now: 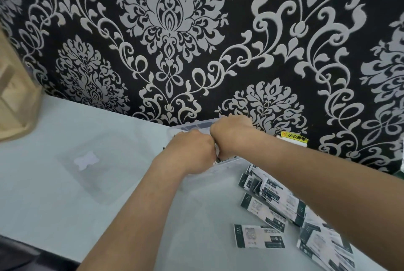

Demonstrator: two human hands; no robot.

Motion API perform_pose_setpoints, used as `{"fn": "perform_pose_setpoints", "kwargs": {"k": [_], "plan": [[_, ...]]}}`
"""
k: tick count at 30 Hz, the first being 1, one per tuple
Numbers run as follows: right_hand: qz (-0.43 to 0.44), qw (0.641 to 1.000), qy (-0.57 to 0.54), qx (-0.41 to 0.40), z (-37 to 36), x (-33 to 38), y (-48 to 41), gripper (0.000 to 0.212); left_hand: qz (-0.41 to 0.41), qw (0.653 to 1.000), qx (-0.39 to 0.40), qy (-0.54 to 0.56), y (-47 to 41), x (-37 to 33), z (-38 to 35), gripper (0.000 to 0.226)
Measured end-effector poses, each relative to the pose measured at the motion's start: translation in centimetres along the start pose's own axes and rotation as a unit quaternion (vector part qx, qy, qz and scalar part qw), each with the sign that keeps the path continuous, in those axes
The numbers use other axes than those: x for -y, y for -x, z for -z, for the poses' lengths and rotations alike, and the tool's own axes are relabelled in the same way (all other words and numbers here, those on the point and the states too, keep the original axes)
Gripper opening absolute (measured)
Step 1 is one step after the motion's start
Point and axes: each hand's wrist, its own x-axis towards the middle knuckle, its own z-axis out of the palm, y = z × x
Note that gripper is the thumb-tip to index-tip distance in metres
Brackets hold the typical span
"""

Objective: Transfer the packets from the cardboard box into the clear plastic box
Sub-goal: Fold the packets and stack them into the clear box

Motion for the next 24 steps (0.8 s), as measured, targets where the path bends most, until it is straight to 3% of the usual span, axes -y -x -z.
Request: {"fn": "perform_pose_setpoints", "kwargs": {"k": [7,12,16,24], "plan": [[0.004,0.999,0.038,-0.011,-0.2,0.4,0.0,0.025,-0.012,1.000,-0.011,-0.002,-0.1,0.2,-0.1,0.040],[0.019,1.000,0.002,-0.003,0.0,-0.3,0.1,0.010,0.000,1.000,0.002,-0.002,-0.1,0.1,-0.1,0.043],[0.073,0.985,-0.124,0.097,1.0,-2.2,0.3,0.020,0.004,1.000,0.008,-0.018,-0.2,0.1,-0.1,0.043],[0.128,0.969,-0.106,0.182,0.6,-2.3,0.7,0.036,-0.010,0.999,0.006,-0.035,0.0,-0.1,0.2,0.043]]}}
